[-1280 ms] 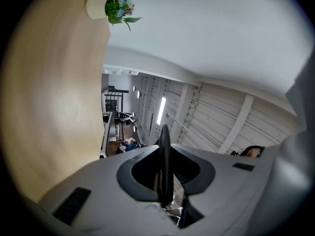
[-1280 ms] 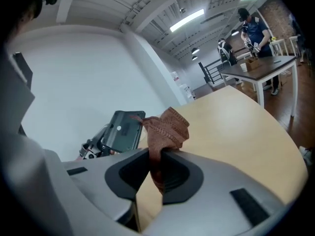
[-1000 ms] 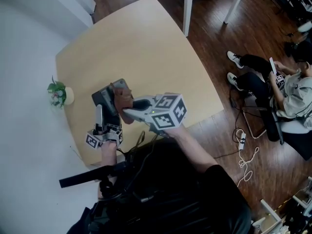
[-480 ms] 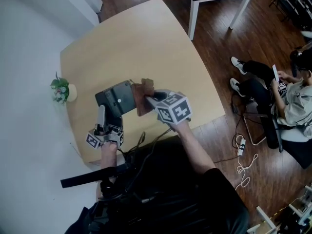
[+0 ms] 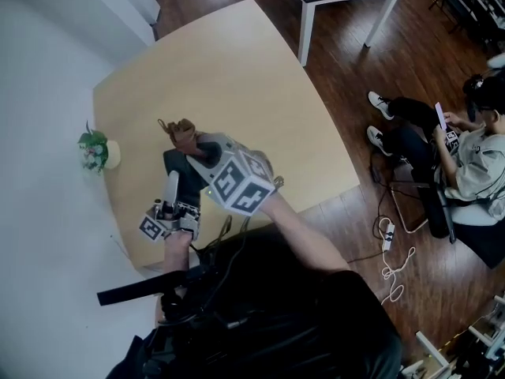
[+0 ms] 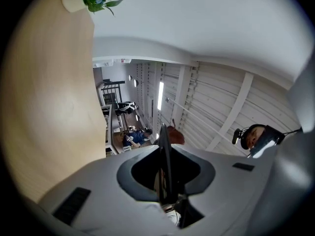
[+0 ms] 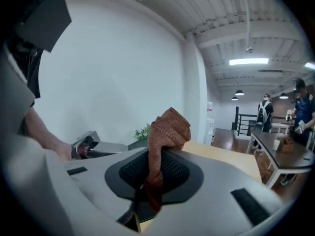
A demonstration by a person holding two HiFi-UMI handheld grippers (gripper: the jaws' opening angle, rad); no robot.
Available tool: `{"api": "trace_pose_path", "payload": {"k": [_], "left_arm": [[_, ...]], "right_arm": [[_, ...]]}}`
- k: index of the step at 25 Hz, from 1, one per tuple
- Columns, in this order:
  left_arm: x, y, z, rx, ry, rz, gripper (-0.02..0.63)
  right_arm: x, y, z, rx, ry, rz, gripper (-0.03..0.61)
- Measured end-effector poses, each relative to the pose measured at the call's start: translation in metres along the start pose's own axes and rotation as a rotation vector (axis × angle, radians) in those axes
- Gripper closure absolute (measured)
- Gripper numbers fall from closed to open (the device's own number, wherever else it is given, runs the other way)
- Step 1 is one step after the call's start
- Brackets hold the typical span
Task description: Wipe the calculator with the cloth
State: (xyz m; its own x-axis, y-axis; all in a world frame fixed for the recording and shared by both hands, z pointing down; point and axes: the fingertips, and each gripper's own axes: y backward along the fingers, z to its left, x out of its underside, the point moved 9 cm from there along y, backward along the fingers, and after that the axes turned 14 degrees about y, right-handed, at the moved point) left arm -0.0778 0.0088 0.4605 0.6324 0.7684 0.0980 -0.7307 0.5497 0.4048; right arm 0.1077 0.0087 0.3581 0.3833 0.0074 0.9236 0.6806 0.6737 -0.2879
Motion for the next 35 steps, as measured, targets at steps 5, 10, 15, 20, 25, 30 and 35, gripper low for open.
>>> {"api": "trace_pose_path", "payload": {"k": [5, 10, 15, 20, 25, 30, 35], "left_arm": [[-0.008, 0.000, -0.001, -0.016, -0.009, -0.017, 0.552], [-0.014, 0.005, 0.007, -0.047, 0.008, -0.061, 0.554], [-0.012, 0.008, 0.012, -0.058, 0.008, -0.055, 0.554], [-0.003, 0.002, 0.010, -0.056, -0.022, -0.007, 0.554], [-0.007, 0.004, 0.012, -0.080, -0.043, -0.007, 0.554], [-0.013, 0.011, 0.018, -0.067, 0.035, -0.104, 0.554], [-0.018, 0.017, 0.023, -0.083, 0.045, -0.135, 0.554]], "right_arm": [[0.006, -0.004, 0.039, -0.090, 0.157, 0.070, 0.514], [0.031, -0.001, 0.088, -0.301, 0.174, 0.152, 0.514], [0.027, 0.017, 0.034, -0.166, -0.013, 0.095, 0.514], [-0.001, 0.008, -0.024, 0.050, -0.005, 0.053, 0.514], [0.001, -0.022, 0.012, -0.053, 0.049, 0.115, 0.514], [0.014, -0.023, 0.048, -0.149, -0.018, 0.125, 0.514], [0.036, -0.014, 0.090, -0.322, -0.081, 0.169, 0.515]]}}
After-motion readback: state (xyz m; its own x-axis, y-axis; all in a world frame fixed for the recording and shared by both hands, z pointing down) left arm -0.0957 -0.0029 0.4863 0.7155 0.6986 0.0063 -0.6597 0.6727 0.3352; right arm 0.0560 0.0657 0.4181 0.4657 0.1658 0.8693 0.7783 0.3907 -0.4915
